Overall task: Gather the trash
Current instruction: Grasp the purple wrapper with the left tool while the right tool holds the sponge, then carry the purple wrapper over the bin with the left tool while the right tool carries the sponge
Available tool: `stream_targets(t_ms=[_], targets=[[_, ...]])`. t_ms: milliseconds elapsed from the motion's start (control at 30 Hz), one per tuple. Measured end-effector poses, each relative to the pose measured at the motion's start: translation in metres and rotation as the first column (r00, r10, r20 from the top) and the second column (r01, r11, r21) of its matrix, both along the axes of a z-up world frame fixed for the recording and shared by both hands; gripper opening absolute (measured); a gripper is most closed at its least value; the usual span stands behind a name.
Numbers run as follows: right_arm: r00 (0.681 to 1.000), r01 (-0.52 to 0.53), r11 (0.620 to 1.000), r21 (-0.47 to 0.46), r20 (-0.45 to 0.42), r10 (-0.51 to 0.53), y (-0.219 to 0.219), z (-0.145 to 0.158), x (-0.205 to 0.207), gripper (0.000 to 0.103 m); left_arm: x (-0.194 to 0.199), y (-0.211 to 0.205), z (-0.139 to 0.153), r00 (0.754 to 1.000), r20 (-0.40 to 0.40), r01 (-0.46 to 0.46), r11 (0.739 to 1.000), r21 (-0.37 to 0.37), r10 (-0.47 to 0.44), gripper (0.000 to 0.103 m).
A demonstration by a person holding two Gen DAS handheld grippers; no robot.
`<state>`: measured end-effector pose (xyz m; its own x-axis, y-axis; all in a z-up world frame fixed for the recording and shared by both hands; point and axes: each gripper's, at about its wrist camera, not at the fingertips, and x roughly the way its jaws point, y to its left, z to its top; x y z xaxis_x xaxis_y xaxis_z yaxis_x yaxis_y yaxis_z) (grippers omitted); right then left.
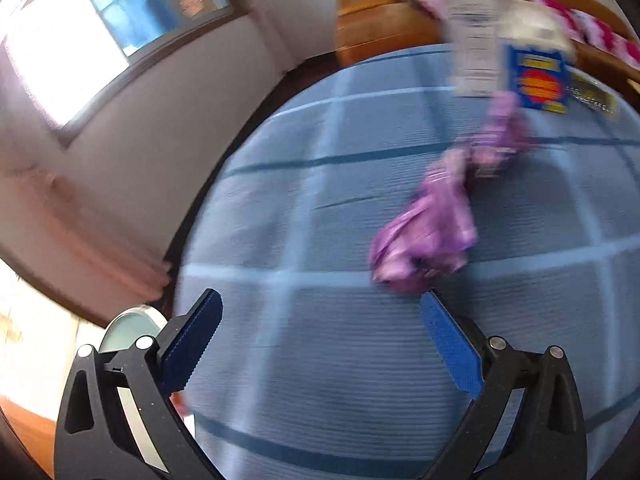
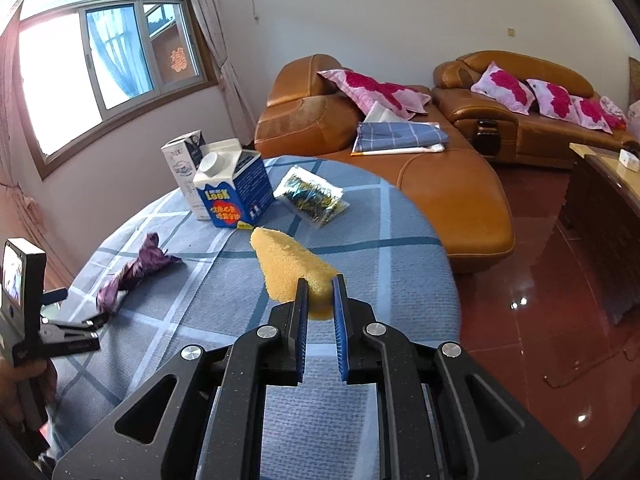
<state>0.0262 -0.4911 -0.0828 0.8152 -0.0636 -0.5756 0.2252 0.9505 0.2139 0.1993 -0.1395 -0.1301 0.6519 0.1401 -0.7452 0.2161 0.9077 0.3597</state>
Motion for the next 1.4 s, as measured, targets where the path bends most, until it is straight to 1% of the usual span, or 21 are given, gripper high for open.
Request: stream_targets(t_ms=[33, 133, 233, 300, 433, 533, 567, 600, 633, 667, 700, 733, 800, 900, 1033, 1233, 1400], targets=[[1.0, -0.003, 1.0, 0.0, -0.001, 0.003, 0.001, 0.0, 0.001, 0.013, 0.003, 0.011, 0.003, 1.0, 0.005, -0.027, 1.0, -0.014, 0.027, 0.097], [1.0, -0.016, 1.0, -0.006, -0.004, 0.016, 0.006, -0.002, 0.002, 0.013, -0.001, 0.02, 0.012, 0.999, 0.015, -0.032, 0.998, -0.061, 0.033, 0.097], [1.0, -0.019, 1.0, -0.017, -0.008, 0.019, 0.009, -0.004, 0.003, 0.013, -0.014, 0.01, 0.027, 0.999, 0.043, 0.004, 0.992, -0.128, 0.002, 0.097], [1.0, -0.018, 1.0, -0.024, -0.011, 0.017, 0.011, -0.005, 0.004, 0.013, -0.018, -0.002, 0.031, 0.998, 0.06, 0.03, 0.989, -0.148, -0.021, 0.097], [1.0, -0.01, 0.999, -0.034, -0.013, 0.01, 0.01, -0.006, 0.005, 0.013, -0.012, -0.023, 0.025, 0.998, 0.046, 0.047, 0.984, -0.17, -0.04, 0.097], [1.0, 0.0, 0.999, -0.035, -0.018, 0.0, 0.004, -0.008, 0.005, 0.013, -0.001, -0.034, 0.016, 0.999, 0.006, 0.046, 0.982, -0.186, -0.045, 0.093], [1.0, 0.005, 0.999, -0.035, -0.02, -0.006, 0.002, -0.009, 0.006, 0.013, 0.005, -0.037, 0.012, 0.999, -0.006, 0.044, 0.981, -0.189, -0.046, 0.088], [1.0, 0.01, 0.999, -0.032, -0.021, -0.01, -0.001, -0.01, 0.006, 0.013, 0.008, -0.038, 0.009, 0.999, -0.016, 0.045, 0.98, -0.193, -0.049, 0.077], [1.0, 0.013, 0.999, -0.029, -0.022, -0.014, -0.003, -0.01, 0.006, 0.013, 0.01, -0.039, 0.007, 0.998, -0.029, 0.056, 0.978, -0.201, -0.063, 0.069], [1.0, 0.013, 1.0, -0.027, -0.024, -0.013, -0.004, -0.011, 0.007, 0.013, 0.011, -0.038, 0.006, 0.997, -0.041, 0.062, 0.977, -0.206, -0.072, 0.056], [1.0, 0.01, 1.0, -0.027, -0.024, -0.011, -0.004, -0.011, 0.008, 0.013, 0.013, -0.037, 0.004, 0.995, -0.051, 0.068, 0.975, -0.212, -0.08, 0.038], [1.0, 0.008, 1.0, -0.028, -0.025, -0.008, -0.003, -0.012, 0.01, 0.013, 0.014, -0.037, 0.002, 0.994, -0.058, 0.076, 0.973, -0.217, -0.09, 0.032], [1.0, -0.002, 1.0, -0.022, -0.029, 0.001, -0.002, -0.013, 0.016, 0.013, 0.012, -0.035, 0.002, 0.993, -0.053, 0.094, 0.968, -0.231, -0.109, 0.028], [0.999, -0.023, 0.999, -0.022, -0.028, 0.022, 0.005, -0.012, 0.023, 0.013, 0.005, -0.03, 0.006, 0.992, -0.039, 0.11, 0.967, -0.231, -0.123, 0.024], [0.998, -0.067, 0.997, -0.03, -0.023, 0.066, 0.024, -0.006, 0.031, 0.013, -0.006, -0.014, 0.018, 0.993, -0.004, 0.115, 0.97, -0.214, -0.119, 0.024], [0.988, -0.155, 0.986, -0.06, -0.004, 0.155, 0.056, 0.003, 0.045, 0.013, -0.022, 0.025, 0.034, 0.997, 0.026, 0.077, 0.972, -0.222, -0.074, 0.024], [0.972, -0.234, 0.969, -0.08, 0.004, 0.235, 0.09, 0.008, 0.062, 0.013, -0.032, 0.062, 0.038, 0.999, 0.028, 0.038, 0.98, -0.194, -0.033, 0.024]])
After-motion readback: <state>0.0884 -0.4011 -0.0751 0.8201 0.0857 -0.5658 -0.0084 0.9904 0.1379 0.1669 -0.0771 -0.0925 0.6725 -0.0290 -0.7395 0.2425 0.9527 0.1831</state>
